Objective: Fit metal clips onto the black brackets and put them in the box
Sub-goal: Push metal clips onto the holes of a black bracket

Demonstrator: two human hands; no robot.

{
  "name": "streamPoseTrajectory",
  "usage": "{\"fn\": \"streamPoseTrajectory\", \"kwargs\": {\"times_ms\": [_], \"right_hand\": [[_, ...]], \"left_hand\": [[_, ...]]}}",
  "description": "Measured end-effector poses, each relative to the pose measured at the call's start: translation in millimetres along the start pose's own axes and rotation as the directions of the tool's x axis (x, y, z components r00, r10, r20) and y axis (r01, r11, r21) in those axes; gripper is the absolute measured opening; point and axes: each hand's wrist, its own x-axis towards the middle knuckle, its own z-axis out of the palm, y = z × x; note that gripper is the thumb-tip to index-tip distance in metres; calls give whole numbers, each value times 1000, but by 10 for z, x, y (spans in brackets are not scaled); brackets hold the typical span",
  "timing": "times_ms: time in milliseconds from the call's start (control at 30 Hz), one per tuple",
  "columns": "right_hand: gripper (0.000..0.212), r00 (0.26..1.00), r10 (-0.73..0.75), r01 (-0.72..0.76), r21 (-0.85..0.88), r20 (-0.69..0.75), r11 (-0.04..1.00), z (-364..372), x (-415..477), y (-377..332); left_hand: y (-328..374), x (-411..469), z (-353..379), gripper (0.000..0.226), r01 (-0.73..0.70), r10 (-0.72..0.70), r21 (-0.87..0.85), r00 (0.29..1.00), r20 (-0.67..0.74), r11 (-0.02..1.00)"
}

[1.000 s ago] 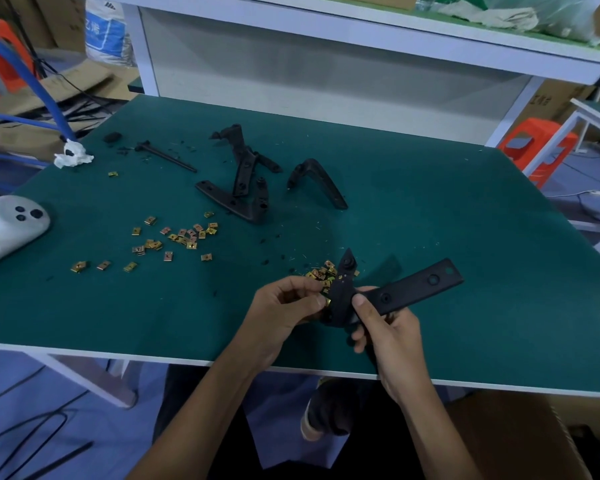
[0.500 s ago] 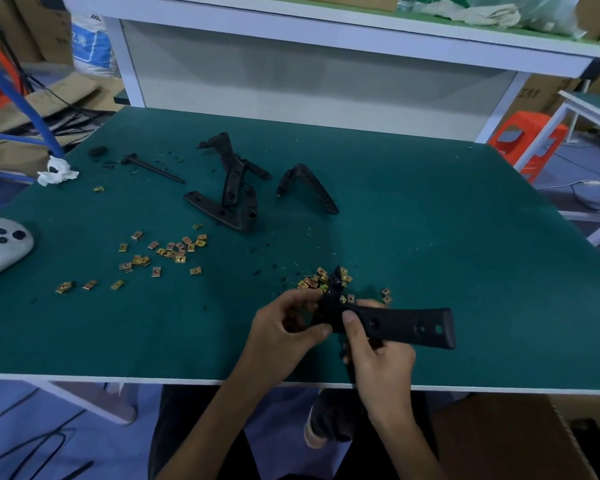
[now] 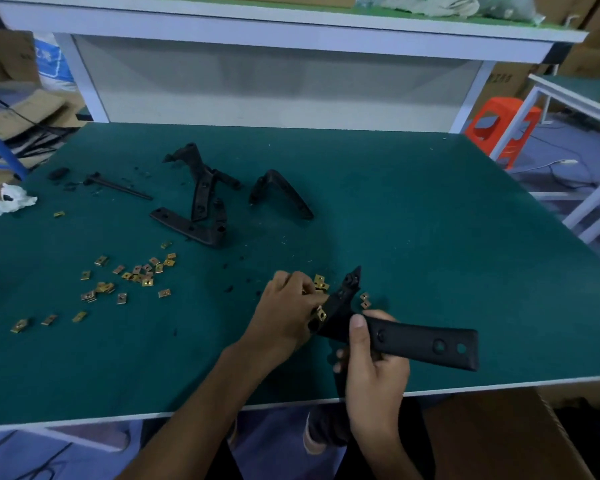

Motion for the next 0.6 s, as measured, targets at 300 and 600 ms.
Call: {"fn": "streamPoseTrajectory", "kwargs": {"times_ms": [300, 600], "right_hand": [[5, 996, 80, -82, 56, 41, 995, -25, 90, 12], [27, 989, 118, -124, 67, 95, 990, -59, 137, 31]], "left_hand": [[15, -33, -80, 37, 67, -75, -128, 995, -59, 989], [63, 100, -76, 32, 26, -25, -23, 998, 54, 999]]}}
